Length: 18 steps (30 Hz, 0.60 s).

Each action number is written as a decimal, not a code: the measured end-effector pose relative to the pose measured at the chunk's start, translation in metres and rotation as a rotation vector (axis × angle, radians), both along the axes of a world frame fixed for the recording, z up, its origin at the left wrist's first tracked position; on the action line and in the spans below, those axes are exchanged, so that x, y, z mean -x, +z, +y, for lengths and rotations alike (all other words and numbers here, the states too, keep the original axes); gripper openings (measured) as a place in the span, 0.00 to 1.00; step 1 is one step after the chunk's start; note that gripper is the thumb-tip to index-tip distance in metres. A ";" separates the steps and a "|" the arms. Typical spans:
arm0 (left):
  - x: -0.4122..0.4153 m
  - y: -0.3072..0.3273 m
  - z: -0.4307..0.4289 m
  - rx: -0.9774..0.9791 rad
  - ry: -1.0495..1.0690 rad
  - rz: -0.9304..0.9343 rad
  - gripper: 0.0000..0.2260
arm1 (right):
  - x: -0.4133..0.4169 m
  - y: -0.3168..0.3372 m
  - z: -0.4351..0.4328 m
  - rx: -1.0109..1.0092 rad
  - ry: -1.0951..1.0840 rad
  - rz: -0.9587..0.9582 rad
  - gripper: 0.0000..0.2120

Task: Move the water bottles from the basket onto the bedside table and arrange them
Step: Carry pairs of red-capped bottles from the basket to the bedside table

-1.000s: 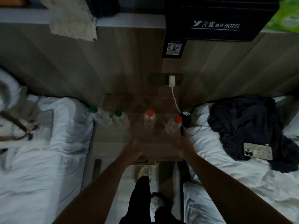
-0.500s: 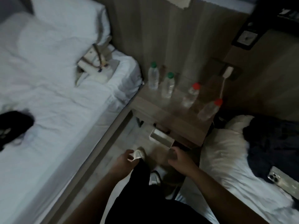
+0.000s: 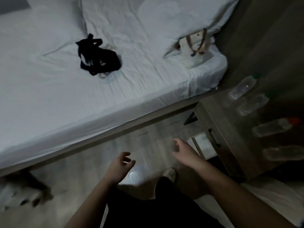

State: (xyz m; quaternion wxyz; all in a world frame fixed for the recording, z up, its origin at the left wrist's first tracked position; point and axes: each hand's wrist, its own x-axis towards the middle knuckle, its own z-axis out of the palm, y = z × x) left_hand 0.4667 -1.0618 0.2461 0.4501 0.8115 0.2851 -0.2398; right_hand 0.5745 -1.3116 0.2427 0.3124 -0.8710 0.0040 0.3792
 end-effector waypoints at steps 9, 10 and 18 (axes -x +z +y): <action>0.106 0.003 0.139 0.050 0.207 -0.032 0.15 | 0.049 -0.007 0.164 0.073 0.192 -0.060 0.29; 0.122 0.003 0.160 0.045 0.223 -0.038 0.14 | 0.060 -0.010 0.188 0.073 0.196 -0.056 0.29; 0.258 0.017 0.304 -0.045 0.551 -0.113 0.08 | 0.164 -0.015 0.386 -0.029 0.425 -0.021 0.28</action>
